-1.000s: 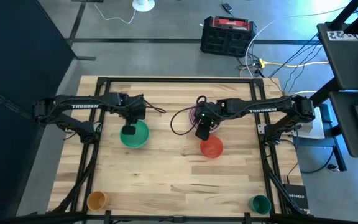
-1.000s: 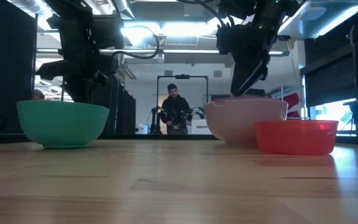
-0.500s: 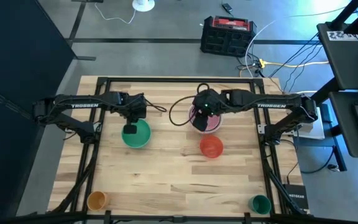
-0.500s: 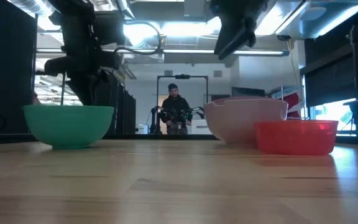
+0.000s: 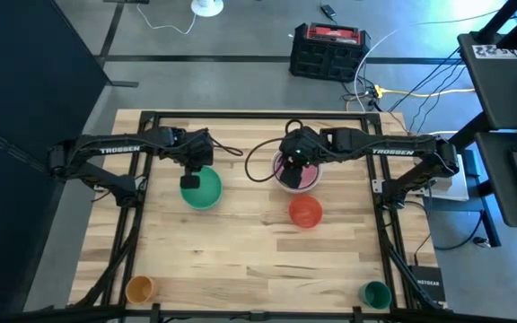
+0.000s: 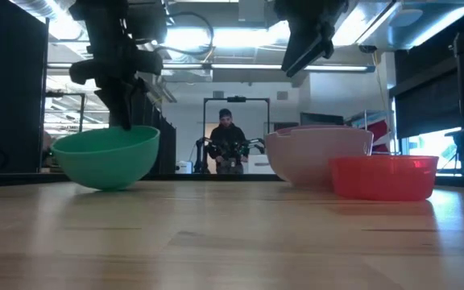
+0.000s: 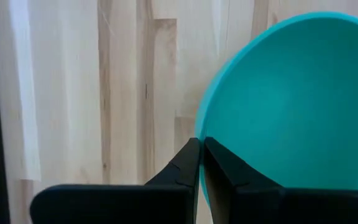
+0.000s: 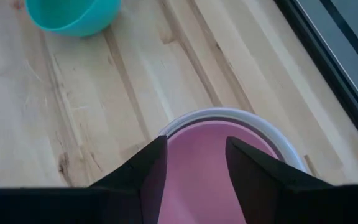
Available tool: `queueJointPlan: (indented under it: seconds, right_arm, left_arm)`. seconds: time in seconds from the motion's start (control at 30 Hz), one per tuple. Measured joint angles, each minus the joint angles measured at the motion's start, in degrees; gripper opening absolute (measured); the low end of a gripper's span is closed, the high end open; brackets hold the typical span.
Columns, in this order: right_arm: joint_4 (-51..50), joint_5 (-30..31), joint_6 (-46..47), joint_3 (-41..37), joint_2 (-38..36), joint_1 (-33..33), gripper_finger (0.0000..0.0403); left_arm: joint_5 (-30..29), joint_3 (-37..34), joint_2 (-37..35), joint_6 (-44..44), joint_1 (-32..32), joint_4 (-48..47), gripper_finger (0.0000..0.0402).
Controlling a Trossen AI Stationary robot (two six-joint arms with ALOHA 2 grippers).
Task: Nest bowls inside each other
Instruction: Stack the teal bowl on top of the pink bowl
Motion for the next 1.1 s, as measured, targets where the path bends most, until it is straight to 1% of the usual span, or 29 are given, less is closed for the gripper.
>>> queueJointPlan:
  seconds: [0.27,0.4,0.6,1.1]
  right_arm:
    - [-0.4,0.2,-0.4,0.0,0.0,0.0,0.0149]
    - [-0.4,0.2,-0.3,0.0,0.0,0.0,0.0149]
    - [-0.4,0.2,-0.3,0.0,0.0,0.0,0.0149]
    - [-0.4,-0.3,-0.2,0.0,0.0,0.0,0.0149]
  left_arm:
    - [-0.1,-0.5,0.0,0.2,0.0,0.1,0.0000]
    - [0.1,-3.0,0.0,-0.5,0.0,1.4,0.0000]
    - [2.0,-3.5,0.0,-1.1,0.0,2.0,0.0003]
    - [3.2,-3.5,0.8,-1.1,0.0,2.7,0.0063]
